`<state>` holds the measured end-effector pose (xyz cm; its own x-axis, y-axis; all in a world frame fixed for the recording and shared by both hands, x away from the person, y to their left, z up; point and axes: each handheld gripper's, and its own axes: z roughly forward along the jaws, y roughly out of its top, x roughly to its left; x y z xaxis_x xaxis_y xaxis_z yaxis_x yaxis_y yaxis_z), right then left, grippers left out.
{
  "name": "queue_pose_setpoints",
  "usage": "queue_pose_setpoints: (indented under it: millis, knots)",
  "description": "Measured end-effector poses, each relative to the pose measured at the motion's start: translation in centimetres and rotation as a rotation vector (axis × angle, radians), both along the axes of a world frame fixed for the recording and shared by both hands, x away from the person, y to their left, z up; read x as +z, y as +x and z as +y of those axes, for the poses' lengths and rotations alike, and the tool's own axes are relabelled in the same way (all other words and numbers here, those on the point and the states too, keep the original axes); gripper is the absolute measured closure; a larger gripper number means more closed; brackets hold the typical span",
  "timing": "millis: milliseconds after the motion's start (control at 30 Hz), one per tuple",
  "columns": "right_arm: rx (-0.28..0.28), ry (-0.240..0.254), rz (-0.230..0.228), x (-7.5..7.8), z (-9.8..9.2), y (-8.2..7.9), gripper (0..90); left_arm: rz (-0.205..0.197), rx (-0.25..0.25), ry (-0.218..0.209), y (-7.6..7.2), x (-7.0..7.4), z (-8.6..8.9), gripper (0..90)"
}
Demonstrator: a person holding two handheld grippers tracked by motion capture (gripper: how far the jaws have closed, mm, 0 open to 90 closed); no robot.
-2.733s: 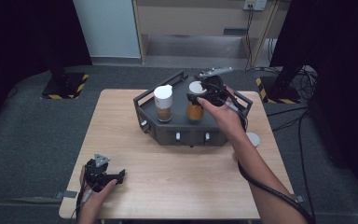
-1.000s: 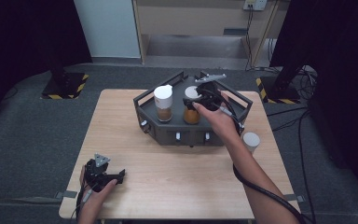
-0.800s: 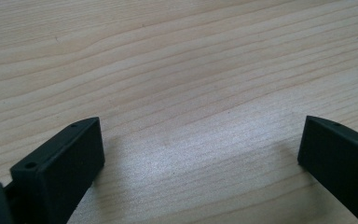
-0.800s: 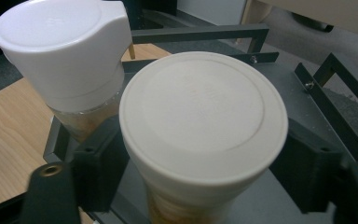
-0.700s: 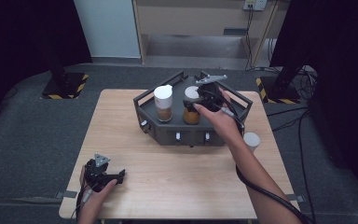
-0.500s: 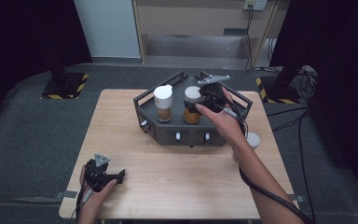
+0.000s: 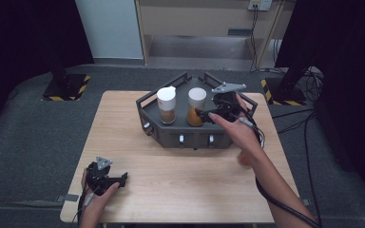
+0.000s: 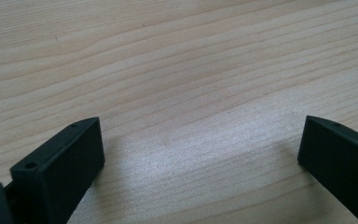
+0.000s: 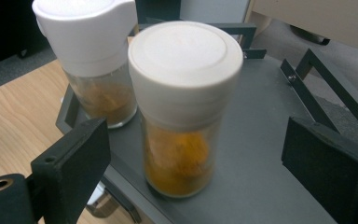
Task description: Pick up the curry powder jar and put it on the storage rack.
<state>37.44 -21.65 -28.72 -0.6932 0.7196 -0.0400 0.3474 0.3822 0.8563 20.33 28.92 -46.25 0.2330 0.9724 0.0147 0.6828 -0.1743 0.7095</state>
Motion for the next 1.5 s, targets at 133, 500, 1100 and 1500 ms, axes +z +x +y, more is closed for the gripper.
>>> queue_pose_setpoints:
  millis: [133,500,1100,1500]
  knots:
    - [0.001,0.002,0.000,0.0,-0.6,-0.3,6.9,0.000,0.000,0.000,0.0,0.0,0.0,0.0]
    - [0.014,-0.029,0.008,0.3,-2.4,-1.5,6.2,0.000,-0.001,0.000,0.0,0.0,0.0,0.0]
    - [-0.019,-0.053,0.019,-0.5,-5.3,-2.8,4.4,0.000,0.001,0.001,0.0,0.0,0.0,0.0]
    - [-0.040,-0.054,0.030,-1.2,-6.8,-3.4,4.3,0.000,0.003,0.000,0.1,0.0,-0.1,0.0]
